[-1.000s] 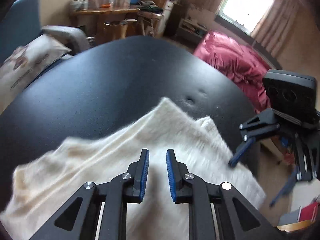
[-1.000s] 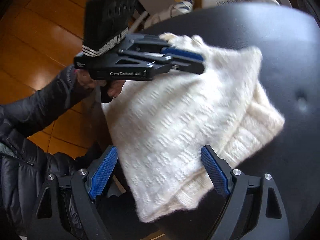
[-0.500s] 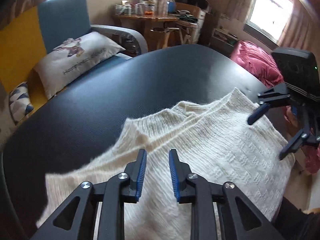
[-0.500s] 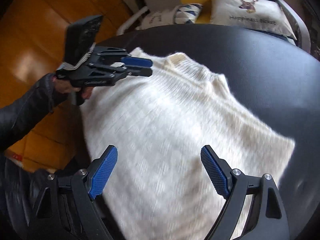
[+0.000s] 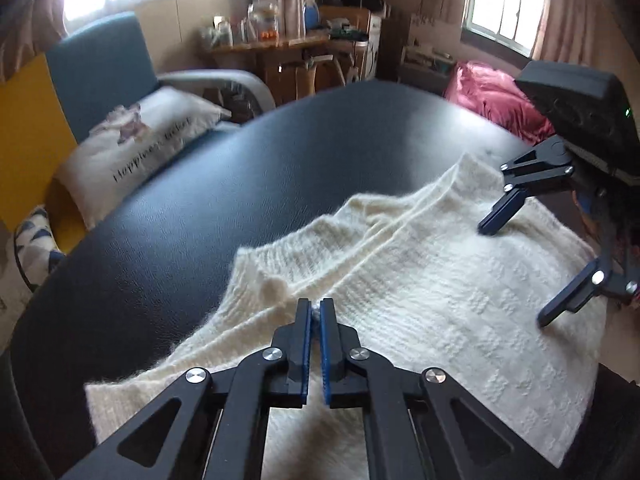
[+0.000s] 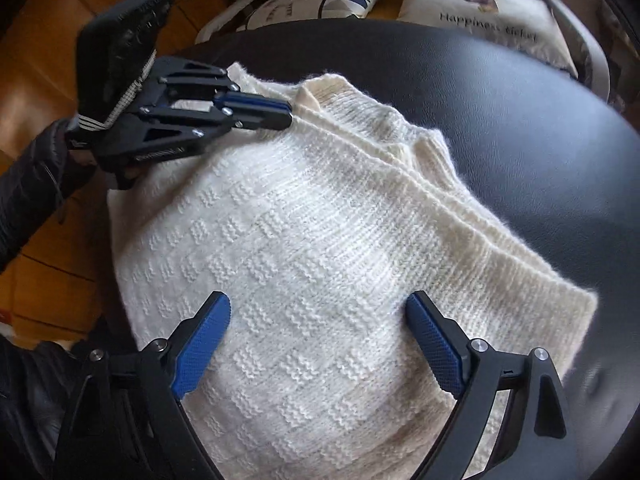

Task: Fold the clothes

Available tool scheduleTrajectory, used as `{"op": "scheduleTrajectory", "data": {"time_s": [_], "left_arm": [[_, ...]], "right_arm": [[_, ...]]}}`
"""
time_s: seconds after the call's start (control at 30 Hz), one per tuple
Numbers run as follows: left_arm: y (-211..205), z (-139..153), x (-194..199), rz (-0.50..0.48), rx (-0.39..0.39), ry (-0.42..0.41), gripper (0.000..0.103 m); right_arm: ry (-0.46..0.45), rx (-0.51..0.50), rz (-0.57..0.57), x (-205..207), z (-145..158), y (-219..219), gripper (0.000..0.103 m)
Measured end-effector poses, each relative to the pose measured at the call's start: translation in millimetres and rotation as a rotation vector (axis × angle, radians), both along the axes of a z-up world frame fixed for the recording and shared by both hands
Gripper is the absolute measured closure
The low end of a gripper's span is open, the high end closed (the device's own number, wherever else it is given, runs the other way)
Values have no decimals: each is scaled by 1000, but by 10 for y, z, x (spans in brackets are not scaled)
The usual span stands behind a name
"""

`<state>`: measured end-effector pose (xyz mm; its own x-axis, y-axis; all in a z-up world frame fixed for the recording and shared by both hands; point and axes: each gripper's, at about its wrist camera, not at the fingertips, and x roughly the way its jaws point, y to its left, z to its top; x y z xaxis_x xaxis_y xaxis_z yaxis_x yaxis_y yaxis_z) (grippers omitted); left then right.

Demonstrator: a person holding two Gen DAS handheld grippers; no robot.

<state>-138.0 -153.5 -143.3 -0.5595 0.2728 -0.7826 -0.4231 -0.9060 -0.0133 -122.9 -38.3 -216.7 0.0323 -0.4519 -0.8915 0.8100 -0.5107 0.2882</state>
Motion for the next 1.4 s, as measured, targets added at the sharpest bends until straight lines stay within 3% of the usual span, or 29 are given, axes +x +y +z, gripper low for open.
{"op": "scheduleTrajectory", "data": {"time_s": [0.1,0.17,0.37,0.47,0.67,0.73,0.83,1.0,1.17,1.23,1.3,1.4], "left_arm": [[-36,79,-86,60,18,36,100],[-56,39,-187,101,24,14,100],[65,-199,-311,95,-38,-59,100],[-43,-138,-319,136,36,-91,96],[-440,155,-47,221,143,-50,91],[-602,174,85,239,130,-42,90],[-733,111,246,240,69,-55,88],[-775,0,235,182,91,-142,78],[-687,-116,49,158,115,-227,72],[-571,-153,-15,148,73,-229,72],[-408,-181,-24,134,-18,-185,73],[-311,-167,46,146,-26,-144,98]], "right_arm": [[20,1,-16,14,11,15,11],[7,-20,-41,-5,-2,47,11],[34,-34,-59,22,-62,104,11],[25,-30,-79,-12,-17,98,11],[35,-130,-43,24,305,-104,11],[24,-150,-26,52,345,-224,11],[29,-123,-20,73,249,-488,11],[17,-26,-37,91,-7,-694,10],[24,-27,-65,112,17,-671,10],[30,-22,-64,120,11,-667,10],[35,-21,-66,123,15,-665,10],[57,-33,-80,138,58,-626,10]]}}
